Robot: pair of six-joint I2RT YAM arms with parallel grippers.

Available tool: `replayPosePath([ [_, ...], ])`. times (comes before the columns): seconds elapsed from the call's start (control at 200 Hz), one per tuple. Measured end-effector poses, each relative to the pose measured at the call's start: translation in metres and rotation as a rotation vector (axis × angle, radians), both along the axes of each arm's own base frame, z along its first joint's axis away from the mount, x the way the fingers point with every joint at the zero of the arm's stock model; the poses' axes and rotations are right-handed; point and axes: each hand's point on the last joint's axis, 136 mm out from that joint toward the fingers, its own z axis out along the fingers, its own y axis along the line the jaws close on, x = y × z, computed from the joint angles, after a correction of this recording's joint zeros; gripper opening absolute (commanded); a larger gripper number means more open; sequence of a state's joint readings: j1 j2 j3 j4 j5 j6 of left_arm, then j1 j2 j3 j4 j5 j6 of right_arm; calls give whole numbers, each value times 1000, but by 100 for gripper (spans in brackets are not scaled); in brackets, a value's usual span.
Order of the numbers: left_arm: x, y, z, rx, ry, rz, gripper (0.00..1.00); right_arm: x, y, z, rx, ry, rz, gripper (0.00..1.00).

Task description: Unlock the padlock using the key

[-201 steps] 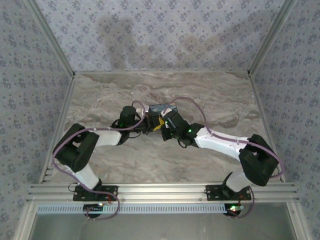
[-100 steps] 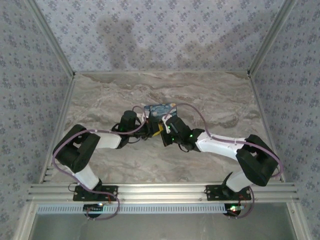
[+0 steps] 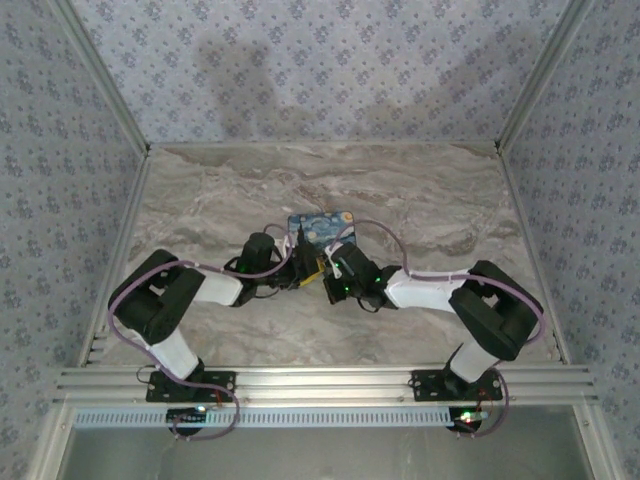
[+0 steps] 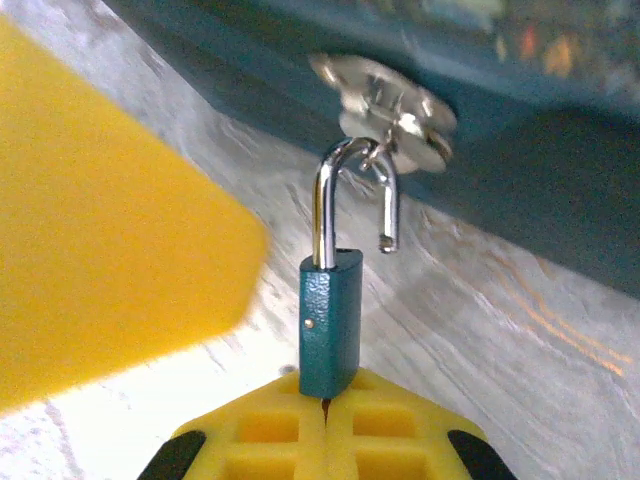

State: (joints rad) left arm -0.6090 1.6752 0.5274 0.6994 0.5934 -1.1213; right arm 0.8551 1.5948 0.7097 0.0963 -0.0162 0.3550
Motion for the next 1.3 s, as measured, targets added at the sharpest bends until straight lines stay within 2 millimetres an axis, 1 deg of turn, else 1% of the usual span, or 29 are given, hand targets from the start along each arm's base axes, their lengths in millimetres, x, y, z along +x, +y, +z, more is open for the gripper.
replayPosePath([
  [0.23, -6, 10, 6, 9, -9, 24, 43, -4, -5, -6, -9, 14, 1, 0],
  [0.38, -6, 21, 16, 20, -36, 49, 48, -4, -8, -4, -7, 10, 12, 0],
  [0.575, 1, 43, 41, 53, -117, 115, 55, -3, -12, 1, -23, -7, 46, 0],
  [0.625, 3, 50, 47, 72, -142, 134, 58, -4, -14, 0, -37, -9, 60, 0],
  [0.7, 5, 62, 49, 111, -158, 167, 61, -5, -15, 0, -56, -12, 83, 0],
  [0.8, 7, 75, 46, 187, -155, 200, 61, -5, -14, 1, -75, -20, 116, 0],
  [0.914, 17, 85, 47, 256, -154, 228, 60, -7, -11, 3, -75, -28, 151, 0],
  [0.989, 24, 87, 49, 276, -157, 236, 59, -7, -10, 4, -82, -35, 166, 0],
  [1.059, 30, 86, 47, 292, -149, 238, 57, -8, -8, 6, -94, -42, 186, 0],
  [1.134, 35, 85, 41, 309, -138, 235, 54, -9, -6, 8, -110, -56, 211, 0],
  [1.299, 42, 81, 28, 337, -109, 222, 42, -9, -2, 10, -143, -77, 254, 0],
])
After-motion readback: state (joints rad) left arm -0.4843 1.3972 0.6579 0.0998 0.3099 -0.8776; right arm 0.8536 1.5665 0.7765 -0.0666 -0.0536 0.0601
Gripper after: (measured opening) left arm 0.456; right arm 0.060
